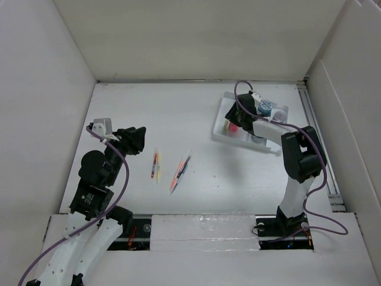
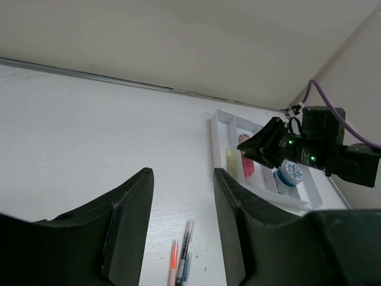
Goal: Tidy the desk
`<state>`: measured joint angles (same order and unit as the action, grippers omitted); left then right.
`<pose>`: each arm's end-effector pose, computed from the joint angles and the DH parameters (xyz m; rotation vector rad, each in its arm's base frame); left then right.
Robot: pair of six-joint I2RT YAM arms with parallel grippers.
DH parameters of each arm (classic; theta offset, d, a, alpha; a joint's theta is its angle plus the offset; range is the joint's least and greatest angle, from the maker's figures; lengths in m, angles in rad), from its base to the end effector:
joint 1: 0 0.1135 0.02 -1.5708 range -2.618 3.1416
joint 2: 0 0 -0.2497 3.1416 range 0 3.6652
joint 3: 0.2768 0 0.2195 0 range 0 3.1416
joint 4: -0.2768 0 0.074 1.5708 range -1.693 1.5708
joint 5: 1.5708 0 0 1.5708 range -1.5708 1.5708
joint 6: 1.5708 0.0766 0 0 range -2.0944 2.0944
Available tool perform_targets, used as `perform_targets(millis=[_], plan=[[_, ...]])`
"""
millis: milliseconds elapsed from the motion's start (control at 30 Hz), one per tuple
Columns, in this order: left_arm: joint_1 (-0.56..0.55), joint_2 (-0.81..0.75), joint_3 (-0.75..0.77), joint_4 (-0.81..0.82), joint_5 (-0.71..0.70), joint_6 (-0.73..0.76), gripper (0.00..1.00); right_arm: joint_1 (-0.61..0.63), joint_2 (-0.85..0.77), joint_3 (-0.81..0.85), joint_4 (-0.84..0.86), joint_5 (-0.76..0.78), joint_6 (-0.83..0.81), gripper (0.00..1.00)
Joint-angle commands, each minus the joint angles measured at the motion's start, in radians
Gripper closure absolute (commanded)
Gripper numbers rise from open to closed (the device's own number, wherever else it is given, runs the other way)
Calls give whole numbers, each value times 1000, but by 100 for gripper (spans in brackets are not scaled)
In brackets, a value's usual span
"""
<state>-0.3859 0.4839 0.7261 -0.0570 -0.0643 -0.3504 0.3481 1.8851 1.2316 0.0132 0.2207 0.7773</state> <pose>0.1292 -0.0472 0.3662 -0.0296 1.4091 -0.5684 0.4011 0.1277 0.1814 0.5925 2.1395 0.3859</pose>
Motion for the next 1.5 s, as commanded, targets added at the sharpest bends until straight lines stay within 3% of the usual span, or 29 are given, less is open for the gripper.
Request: perform_targets(millis=[0, 133, 200, 300, 333, 467, 500, 633, 733, 967, 1467], plan=[[-1, 4, 13, 40, 1, 1, 59, 9, -35, 37, 11, 25, -12, 54], [-1, 4, 16, 39, 8, -1, 59, 78, -92, 6, 53, 31, -24, 53], [-1, 5, 16, 40, 1, -1, 59, 159, -113, -3, 60, 35, -27, 59], [-1, 7, 16, 34, 1, -2, 59, 308, -104, -11, 94, 57, -50, 87], [-1, 5, 15, 36, 1, -4, 59, 348, -93, 0, 90, 68, -53, 100], [-1, 16, 18, 37, -3, -5, 59, 527, -47, 31, 93, 74, -65, 100], [-1, 19, 19, 34, 6, -4, 59, 587, -28, 48, 99, 66, -72, 96], [-1, 15, 18, 40, -2, -4, 59, 682, 41, 110, 30, 98, -67, 60], [-1, 16, 19, 36, 1, -4, 59, 718, 66, 121, 37, 88, -55, 53], [-1, 10, 19, 36, 9, -4, 59, 787, 163, 204, -42, 77, -73, 55], [-1, 2, 13, 42, 9, -4, 59, 787, 264, 302, -122, 137, -72, 61]])
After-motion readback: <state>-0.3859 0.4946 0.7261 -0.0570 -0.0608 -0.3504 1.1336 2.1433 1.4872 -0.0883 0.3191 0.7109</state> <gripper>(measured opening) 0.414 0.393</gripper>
